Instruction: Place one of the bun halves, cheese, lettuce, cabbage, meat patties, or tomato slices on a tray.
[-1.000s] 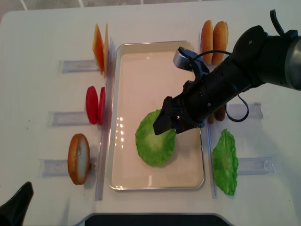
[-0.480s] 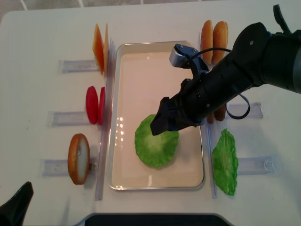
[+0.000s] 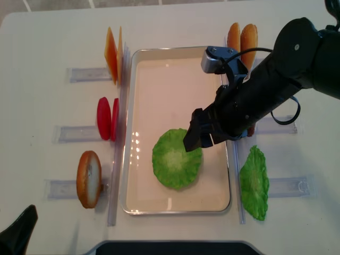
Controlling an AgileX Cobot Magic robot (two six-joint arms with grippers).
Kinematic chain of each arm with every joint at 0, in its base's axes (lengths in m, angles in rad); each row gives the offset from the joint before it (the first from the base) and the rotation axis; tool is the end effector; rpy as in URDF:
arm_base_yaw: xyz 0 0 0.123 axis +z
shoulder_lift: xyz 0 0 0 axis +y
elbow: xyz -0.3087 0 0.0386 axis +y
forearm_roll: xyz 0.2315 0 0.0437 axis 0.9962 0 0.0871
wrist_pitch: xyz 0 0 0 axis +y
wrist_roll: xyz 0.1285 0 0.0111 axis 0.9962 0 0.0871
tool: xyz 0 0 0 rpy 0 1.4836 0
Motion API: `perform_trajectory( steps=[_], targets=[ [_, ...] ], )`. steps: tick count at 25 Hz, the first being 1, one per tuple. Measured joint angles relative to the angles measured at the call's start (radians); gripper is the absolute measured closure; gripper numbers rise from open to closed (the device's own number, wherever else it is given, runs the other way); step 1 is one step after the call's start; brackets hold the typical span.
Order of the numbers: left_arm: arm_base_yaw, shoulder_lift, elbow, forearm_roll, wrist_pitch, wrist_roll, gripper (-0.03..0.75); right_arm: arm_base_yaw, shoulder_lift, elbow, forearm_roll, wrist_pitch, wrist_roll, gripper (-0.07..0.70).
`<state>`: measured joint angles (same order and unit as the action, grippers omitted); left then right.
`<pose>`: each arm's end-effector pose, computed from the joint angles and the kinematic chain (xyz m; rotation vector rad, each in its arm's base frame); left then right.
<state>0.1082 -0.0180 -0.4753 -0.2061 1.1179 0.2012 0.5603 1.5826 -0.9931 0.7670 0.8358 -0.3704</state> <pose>-0.0141 -0.0254 0.2401 0.1130 2.0873 -0.0622 0.2201 0.2165 0.2368 -0.6569 2.7561 0.9391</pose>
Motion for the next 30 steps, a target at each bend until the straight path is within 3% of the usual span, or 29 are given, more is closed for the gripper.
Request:
perform_trajectory(
  steps=[4, 12, 14, 16, 24, 30],
  targets=[
    [0.0, 0.0, 0.0, 0.0, -0.001, 0.0, 0.136, 0.002, -0.075, -0.053, -0.179, 0.039, 0.136, 0.034],
    [0.0, 0.0, 0.0, 0.0, -0.001, 0.0, 0.136, 0.002, -0.17, -0.26, -0.684, 0.273, 0.458, 0.034],
    [0.0, 0.0, 0.0, 0.0, -0.001, 0.0, 0.136, 0.002, -0.174, -0.321, -0.799, 0.34, 0.509, 0.034],
    [0.0, 0.0, 0.0, 0.0, -0.001, 0.0, 0.136, 0.002, -0.175, -0.366, -0.89, 0.37, 0.537, 0.034],
    [0.0, 0.0, 0.0, 0.0, -0.001, 0.0, 0.136, -0.016, -0.176, -0.433, -0.952, 0.384, 0.565, 0.037],
    [0.0, 0.0, 0.0, 0.0, -0.001, 0.0, 0.136, -0.166, -0.176, -0.433, -0.95, 0.384, 0.571, 0.037]
  ],
)
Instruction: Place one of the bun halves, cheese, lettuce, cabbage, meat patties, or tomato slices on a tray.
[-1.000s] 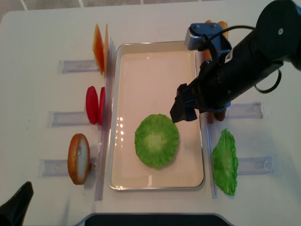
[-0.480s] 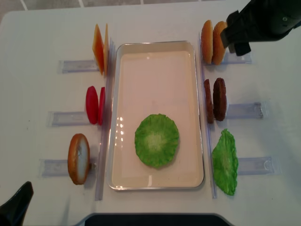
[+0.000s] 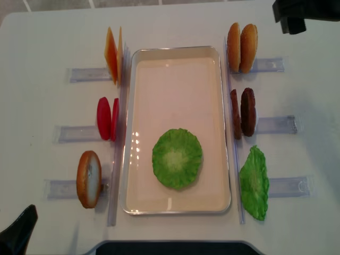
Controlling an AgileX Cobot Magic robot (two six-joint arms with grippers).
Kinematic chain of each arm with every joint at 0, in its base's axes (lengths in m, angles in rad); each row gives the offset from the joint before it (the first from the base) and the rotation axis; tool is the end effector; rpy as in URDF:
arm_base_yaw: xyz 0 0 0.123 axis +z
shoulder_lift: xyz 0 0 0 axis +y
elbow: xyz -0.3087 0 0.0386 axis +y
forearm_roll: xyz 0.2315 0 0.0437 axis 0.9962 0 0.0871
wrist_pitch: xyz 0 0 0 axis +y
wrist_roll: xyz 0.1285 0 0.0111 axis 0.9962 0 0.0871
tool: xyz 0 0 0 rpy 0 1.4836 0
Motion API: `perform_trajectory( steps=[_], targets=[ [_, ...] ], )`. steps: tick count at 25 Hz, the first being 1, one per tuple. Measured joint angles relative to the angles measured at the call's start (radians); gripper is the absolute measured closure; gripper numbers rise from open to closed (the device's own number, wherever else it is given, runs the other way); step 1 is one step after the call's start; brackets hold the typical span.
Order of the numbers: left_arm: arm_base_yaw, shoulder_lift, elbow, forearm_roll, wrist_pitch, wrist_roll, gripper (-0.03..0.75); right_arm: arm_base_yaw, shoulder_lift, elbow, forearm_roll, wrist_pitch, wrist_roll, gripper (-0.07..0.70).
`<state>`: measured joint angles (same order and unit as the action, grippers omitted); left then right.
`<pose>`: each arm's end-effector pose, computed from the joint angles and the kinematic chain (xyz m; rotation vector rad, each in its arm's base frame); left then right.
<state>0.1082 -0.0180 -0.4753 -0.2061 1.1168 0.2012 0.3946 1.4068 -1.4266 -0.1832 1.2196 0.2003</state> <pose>-0.0140 -0.0254 0.2402 0.1128 2.0862 -0.0620 0.2623 0.0853 0.3684 -0.2874 2.6348 -0.0561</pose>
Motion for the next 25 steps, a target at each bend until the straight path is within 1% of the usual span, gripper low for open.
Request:
perform_trajectory(
  steps=[2, 4, 6, 14, 18, 25],
  targets=[
    [0.0, 0.0, 0.0, 0.0, 0.0, 0.0, 0.136, -0.058, 0.0, 0.0, -0.002, 0.001, 0.014, 0.037],
    [0.0, 0.0, 0.0, 0.0, 0.0, 0.0, 0.136, -0.097, 0.0, 0.0, -0.002, 0.001, 0.021, 0.038],
    [0.0, 0.0, 0.0, 0.0, 0.0, 0.0, 0.136, -0.119, 0.0, 0.0, -0.005, 0.001, 0.021, 0.038],
    [0.0, 0.0, 0.0, 0.0, 0.0, 0.0, 0.136, -0.126, -0.026, 0.0, -0.003, 0.002, 0.022, 0.038],
    [0.0, 0.0, 0.0, 0.0, -0.001, 0.0, 0.136, -0.126, -0.119, 0.0, -0.003, 0.003, 0.023, 0.038],
    [0.0, 0.0, 0.0, 0.0, -0.001, 0.0, 0.136, -0.126, -0.341, 0.0, -0.003, 0.003, 0.024, 0.038]
  ],
)
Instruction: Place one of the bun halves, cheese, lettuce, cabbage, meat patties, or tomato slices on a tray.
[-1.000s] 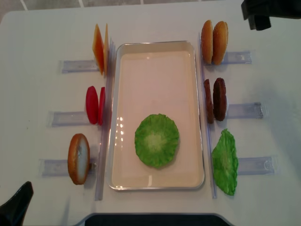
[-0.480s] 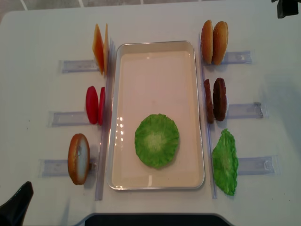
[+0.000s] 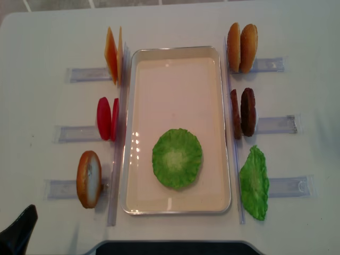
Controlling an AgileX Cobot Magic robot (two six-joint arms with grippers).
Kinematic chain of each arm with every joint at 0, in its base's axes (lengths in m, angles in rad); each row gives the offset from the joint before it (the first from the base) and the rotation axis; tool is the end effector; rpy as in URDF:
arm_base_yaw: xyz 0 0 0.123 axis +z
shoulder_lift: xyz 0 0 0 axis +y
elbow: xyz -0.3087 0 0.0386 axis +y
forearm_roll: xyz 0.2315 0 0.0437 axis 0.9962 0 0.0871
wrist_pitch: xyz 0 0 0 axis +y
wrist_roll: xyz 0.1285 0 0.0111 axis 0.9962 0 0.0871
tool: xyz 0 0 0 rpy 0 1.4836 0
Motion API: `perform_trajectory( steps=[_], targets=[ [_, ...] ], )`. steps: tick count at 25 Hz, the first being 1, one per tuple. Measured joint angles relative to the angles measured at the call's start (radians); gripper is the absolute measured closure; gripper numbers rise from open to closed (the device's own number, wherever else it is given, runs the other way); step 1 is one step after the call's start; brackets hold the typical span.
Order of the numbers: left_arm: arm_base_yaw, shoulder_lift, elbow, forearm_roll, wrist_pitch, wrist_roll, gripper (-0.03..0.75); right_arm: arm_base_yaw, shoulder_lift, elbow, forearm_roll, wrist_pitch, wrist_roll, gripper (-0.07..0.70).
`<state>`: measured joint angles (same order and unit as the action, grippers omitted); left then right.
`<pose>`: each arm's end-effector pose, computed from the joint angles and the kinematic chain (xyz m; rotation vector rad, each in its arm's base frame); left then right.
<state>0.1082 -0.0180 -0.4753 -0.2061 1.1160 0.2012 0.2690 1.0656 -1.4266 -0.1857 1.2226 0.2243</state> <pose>-0.0140 -0.0254 0.2403 0.1127 2.0855 -0.0618 0.1763 0.0254 0.4461 -0.0402 2.3247 0.0113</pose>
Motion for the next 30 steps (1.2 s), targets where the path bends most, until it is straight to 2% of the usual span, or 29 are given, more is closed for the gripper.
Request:
perform_trajectory(
  steps=[7, 12, 17, 24, 30],
  targets=[
    [0.0, 0.0, 0.0, 0.0, 0.0, 0.0, 0.136, 0.0, -0.245, 0.025, -0.002, 0.001, -0.001, 0.038],
    [0.0, 0.0, 0.0, 0.0, 0.0, 0.0, 0.136, 0.0, -0.413, 0.123, -0.002, 0.001, -0.023, 0.038],
    [0.0, 0.0, 0.0, 0.0, 0.0, 0.0, 0.136, 0.0, -0.608, 0.298, -0.002, -0.003, -0.057, 0.038],
    [0.0, 0.0, 0.0, 0.0, 0.0, -0.001, 0.136, 0.0, -0.891, 0.568, 0.011, -0.07, -0.105, 0.038],
    [0.0, 0.0, 0.0, 0.0, 0.0, -0.003, 0.136, 0.0, -1.067, 0.708, 0.046, -0.089, -0.126, 0.038]
  ],
)
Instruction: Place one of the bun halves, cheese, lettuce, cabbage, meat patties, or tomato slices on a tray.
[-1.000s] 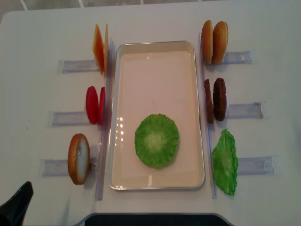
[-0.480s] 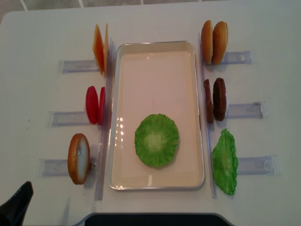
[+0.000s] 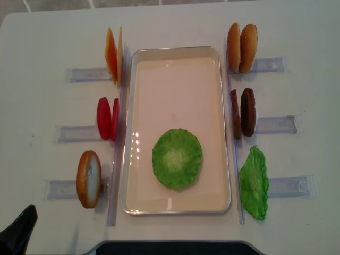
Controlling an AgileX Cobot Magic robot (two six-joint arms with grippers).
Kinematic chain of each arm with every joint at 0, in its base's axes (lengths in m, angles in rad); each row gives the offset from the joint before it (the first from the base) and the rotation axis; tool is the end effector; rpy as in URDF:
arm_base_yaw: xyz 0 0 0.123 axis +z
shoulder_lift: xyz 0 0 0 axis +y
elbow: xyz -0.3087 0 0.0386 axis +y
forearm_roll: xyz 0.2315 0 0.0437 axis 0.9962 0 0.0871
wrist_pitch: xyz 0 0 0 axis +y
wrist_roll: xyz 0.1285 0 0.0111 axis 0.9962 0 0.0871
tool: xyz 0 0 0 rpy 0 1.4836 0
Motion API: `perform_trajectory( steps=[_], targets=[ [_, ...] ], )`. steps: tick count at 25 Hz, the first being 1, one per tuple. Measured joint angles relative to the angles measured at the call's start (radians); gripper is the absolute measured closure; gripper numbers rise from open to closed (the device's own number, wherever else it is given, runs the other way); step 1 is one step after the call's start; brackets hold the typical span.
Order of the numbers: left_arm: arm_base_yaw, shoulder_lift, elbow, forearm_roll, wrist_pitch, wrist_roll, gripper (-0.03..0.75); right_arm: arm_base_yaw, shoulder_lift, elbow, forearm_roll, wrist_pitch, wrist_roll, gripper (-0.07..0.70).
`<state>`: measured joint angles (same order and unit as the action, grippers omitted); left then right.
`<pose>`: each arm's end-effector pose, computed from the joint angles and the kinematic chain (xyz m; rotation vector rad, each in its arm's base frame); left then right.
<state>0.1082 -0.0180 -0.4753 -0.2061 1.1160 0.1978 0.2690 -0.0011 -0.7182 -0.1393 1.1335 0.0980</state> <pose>-0.0140 -0.0254 0.2403 0.1091 2.0857 -0.0639 -0.0363 -0.0268 0.3059 -0.1319 1.8878 0.0905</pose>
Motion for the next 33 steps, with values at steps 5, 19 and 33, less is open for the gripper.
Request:
perform_trajectory(
  steps=[5, 19, 33],
  targets=[
    [0.0, 0.0, 0.0, 0.0, 0.0, 0.0, 0.136, -0.001, -0.006, 0.068, 0.044, -0.012, -0.005, 0.038],
    [0.0, 0.0, 0.0, 0.0, 0.0, 0.0, 0.136, -0.003, -0.006, 0.22, 0.064, 0.0, -0.009, 0.038],
    [0.0, 0.0, 0.0, 0.0, 0.0, 0.0, 0.136, -0.003, -0.006, 0.22, 0.064, 0.0, -0.009, 0.041]
  ],
)
